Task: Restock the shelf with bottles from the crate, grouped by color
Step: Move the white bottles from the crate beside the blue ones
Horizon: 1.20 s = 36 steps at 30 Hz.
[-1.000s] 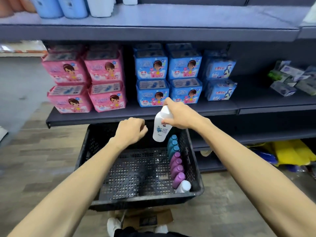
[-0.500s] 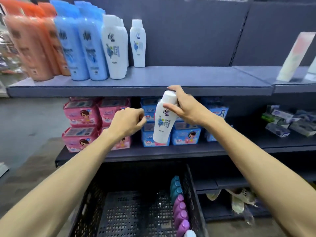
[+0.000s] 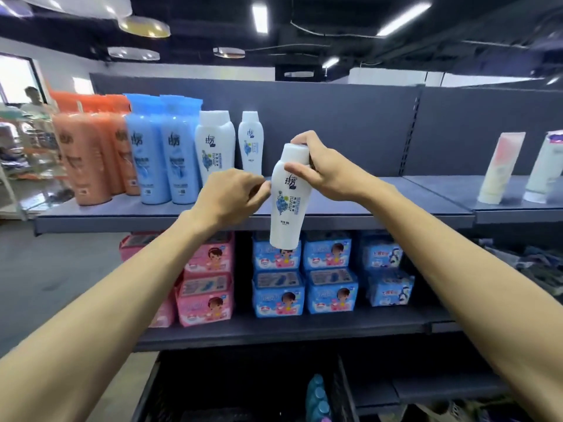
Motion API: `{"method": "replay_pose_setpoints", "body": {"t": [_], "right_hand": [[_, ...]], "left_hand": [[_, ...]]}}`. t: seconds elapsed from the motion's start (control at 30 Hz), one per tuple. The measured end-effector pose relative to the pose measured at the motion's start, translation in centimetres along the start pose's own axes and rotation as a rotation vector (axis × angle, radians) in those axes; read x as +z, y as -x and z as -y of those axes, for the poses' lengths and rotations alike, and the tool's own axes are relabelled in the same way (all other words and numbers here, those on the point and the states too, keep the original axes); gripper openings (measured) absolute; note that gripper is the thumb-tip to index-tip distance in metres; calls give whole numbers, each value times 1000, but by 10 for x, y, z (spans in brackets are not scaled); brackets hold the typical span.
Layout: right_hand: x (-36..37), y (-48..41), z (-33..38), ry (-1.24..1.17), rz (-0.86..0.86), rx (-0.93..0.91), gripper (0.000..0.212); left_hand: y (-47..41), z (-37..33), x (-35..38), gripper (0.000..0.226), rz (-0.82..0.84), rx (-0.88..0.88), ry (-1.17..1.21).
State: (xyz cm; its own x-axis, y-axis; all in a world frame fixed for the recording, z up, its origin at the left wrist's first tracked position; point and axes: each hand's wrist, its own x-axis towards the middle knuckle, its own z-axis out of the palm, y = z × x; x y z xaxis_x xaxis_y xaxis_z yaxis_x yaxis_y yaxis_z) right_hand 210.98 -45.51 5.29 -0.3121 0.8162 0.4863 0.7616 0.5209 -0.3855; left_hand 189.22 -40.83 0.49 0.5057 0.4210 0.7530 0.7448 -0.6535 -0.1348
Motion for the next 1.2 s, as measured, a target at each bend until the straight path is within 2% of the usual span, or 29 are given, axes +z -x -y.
{"method": "replay_pose_setpoints", "body": {"t": [0.23,0.4,0.77,0.87,0.97,1.03,1.07,1.17,1.2], "right_hand": [[-15,-36,11,-36,16,-7,39],[-31,-62,16,37,-31,-35,38],[-9,-99,-12,30,41,122,40],[2,-101,-17,-3,29,133,55],[10,-94,-23,-61,13,155,88],[20,-85,-31,-69,40,201,101],[27,-79,-37,-41,65,226,97],[53,-58,-54,77,173,292,59],[61,-53,-59,67,183,305,52]], "left_hand": [[-27,18,-14,35,16,14,-84],[-41,32,-22,28,17,4,-101],[-38,47,-10,17,115,-48,-154],[-32,48,-4,15,141,-58,-145],[-27,49,3,15,151,-63,-140],[-24,51,9,13,150,-72,-130],[-22,51,12,13,150,-76,-120],[-15,54,22,12,168,-78,-106],[-12,56,25,12,177,-74,-104]]}}
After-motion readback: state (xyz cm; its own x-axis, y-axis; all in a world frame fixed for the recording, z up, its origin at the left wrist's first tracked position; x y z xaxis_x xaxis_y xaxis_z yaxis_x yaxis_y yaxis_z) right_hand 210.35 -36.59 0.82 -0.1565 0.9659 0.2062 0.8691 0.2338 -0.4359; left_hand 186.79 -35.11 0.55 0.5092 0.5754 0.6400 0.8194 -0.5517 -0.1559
